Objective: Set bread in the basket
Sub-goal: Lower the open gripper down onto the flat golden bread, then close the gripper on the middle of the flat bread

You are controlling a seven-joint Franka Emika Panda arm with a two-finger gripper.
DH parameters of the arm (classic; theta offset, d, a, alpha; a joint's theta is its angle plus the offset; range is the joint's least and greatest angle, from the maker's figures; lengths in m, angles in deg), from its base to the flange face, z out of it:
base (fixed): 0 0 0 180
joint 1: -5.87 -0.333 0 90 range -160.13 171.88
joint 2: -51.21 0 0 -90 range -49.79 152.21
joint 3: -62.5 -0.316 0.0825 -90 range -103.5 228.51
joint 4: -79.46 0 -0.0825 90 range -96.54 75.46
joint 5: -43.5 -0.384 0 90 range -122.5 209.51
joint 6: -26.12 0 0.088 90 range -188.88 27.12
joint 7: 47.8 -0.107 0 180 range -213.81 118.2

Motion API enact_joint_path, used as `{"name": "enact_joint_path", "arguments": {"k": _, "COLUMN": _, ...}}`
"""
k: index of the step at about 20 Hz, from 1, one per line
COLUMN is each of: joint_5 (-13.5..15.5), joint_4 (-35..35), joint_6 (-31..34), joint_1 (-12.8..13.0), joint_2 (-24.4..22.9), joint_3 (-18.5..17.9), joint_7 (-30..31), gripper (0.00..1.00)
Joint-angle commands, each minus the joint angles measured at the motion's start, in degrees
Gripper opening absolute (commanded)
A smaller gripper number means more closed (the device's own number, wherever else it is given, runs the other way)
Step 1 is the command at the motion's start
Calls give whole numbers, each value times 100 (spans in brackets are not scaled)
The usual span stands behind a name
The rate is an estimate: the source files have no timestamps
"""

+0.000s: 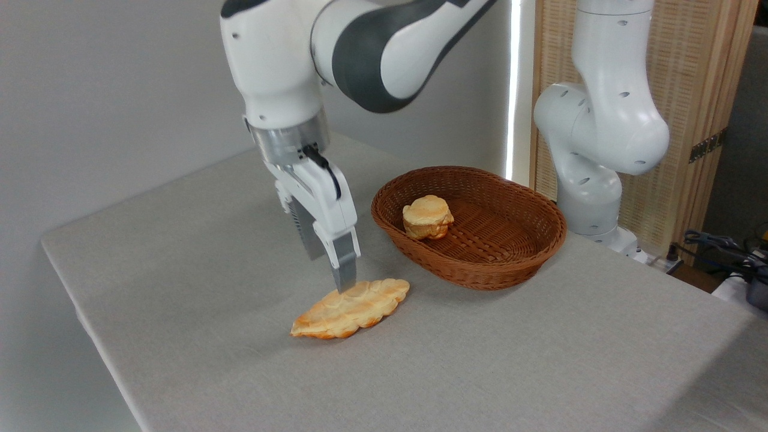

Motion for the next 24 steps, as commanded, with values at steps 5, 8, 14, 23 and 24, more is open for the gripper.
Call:
{"name": "enact_joint_path", "arguments": {"k": 5, "joint_5": -223, "joint_4": -632, "joint_6": -546, "joint_1": 3, "joint_2": -38, "joint_3": -43, "joint_7": -457, "gripper": 100}}
{"name": "enact_joint_path", "arguments": {"k": 8, "joint_5": -241, "joint_4": -694, "joint_6": -749, "joint_1": -5, "joint_2": -2, "joint_3": -52, "joint_7": -466, "gripper": 100}}
{"name": "enact_joint_path", "arguments": {"k": 14, "joint_5": -259, "joint_4": -694, "joint_6": -1021, "joint_1": -14, "joint_2": 129, "joint_3": -52, "joint_7": -466, "gripper": 100}}
{"name": "enact_joint_path", "arguments": {"k": 23, "joint_5": -268, "joint_4": -686, "joint_6": -1110, "joint_1": -14, "joint_2": 235, "joint_3": -201, "joint_7": -510, "gripper": 100}}
{"name": "enact_joint_path", "arguments": {"k": 24, "joint_5": -268, "joint_4": -686, "joint_6": -1110, "joint_1": -14, "joint_2": 244, "joint_3": -201, "joint_7": -528, "gripper": 100}}
